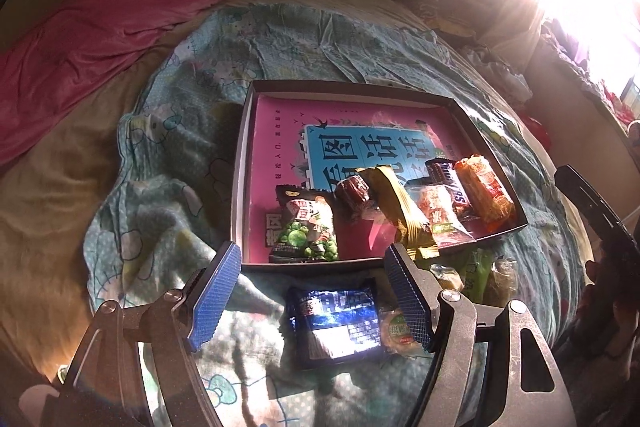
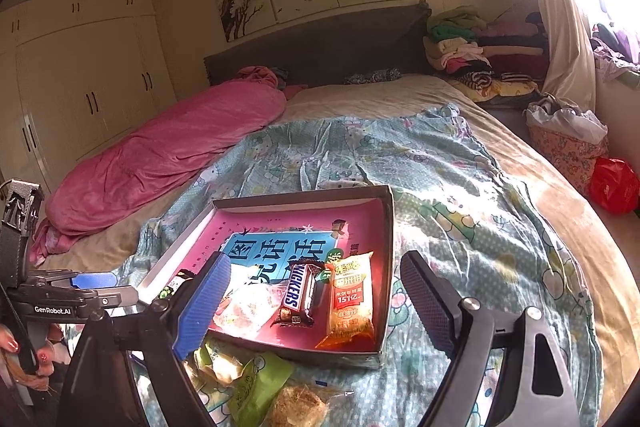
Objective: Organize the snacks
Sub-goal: 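Move both open tools toward the blue package and round snack on the bed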
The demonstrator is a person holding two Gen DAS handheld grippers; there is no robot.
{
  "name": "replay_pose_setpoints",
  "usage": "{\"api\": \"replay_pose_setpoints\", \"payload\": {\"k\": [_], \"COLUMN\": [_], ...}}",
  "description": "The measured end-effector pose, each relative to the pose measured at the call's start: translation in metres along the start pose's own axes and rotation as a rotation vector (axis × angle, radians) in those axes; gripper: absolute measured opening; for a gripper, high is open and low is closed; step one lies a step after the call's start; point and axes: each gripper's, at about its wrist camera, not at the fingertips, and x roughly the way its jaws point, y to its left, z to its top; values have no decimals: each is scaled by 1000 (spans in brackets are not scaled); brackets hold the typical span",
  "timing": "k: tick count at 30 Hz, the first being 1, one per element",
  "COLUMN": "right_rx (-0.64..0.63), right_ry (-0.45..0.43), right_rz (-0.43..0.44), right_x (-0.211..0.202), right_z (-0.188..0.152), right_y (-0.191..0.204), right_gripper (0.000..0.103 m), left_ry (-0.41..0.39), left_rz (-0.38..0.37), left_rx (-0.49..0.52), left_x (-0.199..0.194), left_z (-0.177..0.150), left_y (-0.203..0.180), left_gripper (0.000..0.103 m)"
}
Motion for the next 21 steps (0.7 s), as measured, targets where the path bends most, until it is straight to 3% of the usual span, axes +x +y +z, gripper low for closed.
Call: {"api": "replay_pose_setpoints", "payload": {"k": [21], "right_rx": [-47], "right_ry": [68], "right_rz": [18], "right_x": [-11], "right_z": [-20], "right_y": [16], "right_gripper": [86], "left_ry": [46], "left_rz": [-8], "left_rx": [23], "left_x": [0], "left_z": [-21], "left_y": [-2], "left_gripper": [76]}}
